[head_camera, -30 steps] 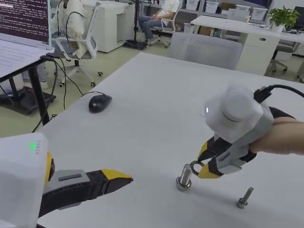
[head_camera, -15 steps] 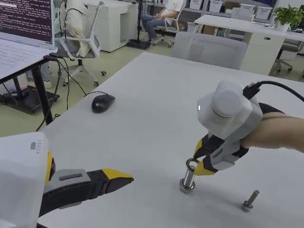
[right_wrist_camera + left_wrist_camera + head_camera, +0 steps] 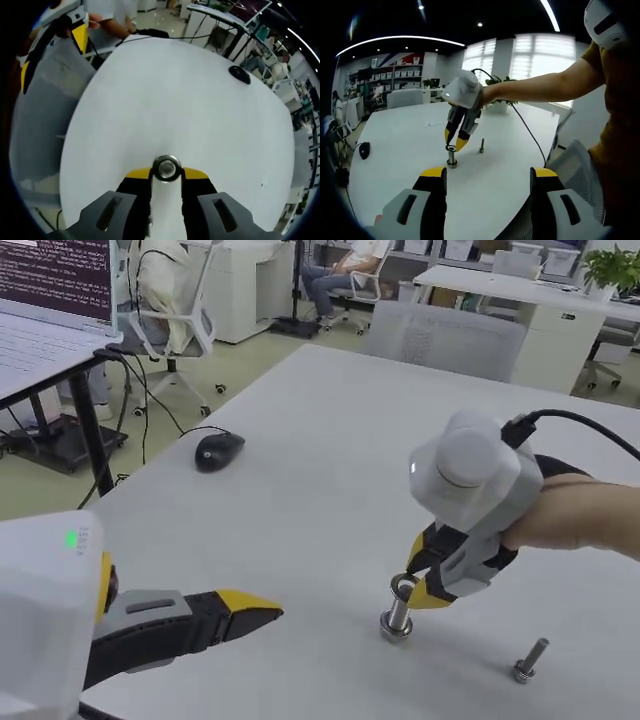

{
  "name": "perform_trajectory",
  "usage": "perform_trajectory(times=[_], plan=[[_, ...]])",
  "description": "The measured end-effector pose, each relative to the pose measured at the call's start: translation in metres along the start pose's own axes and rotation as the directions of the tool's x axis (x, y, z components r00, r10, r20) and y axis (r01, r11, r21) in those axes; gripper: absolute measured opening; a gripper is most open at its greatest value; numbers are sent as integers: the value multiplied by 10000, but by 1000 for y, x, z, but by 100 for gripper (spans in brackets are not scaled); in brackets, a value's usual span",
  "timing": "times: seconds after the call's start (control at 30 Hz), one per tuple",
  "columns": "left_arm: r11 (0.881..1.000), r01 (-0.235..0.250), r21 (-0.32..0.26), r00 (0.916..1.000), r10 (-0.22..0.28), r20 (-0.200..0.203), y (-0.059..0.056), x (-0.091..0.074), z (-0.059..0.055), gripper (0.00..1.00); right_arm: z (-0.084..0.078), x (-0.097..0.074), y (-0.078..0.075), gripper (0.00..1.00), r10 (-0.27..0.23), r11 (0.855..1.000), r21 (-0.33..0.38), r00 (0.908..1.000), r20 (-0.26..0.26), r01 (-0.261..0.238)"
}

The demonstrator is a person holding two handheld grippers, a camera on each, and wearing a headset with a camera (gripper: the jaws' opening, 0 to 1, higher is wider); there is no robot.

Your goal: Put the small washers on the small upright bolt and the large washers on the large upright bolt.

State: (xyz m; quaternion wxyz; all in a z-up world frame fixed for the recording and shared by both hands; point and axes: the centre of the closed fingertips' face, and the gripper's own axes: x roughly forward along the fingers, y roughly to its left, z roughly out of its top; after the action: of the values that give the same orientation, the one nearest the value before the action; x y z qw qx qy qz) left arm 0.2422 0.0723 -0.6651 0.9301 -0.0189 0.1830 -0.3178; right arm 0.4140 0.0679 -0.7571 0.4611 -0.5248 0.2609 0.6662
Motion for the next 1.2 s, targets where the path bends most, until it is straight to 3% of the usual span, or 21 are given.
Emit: perform_trajectory(times=[0.87,1.2], plan=[[9998,-83,-182,10000,82,-29,3,0,-6,67,-10,28,0,22,251,9994,-213,9975,-666,-265],[9996,-73,-275,10000,72,-35,5,2,-8,67,-13,37,0,22,339,9991,-224,9971,-679,-355]])
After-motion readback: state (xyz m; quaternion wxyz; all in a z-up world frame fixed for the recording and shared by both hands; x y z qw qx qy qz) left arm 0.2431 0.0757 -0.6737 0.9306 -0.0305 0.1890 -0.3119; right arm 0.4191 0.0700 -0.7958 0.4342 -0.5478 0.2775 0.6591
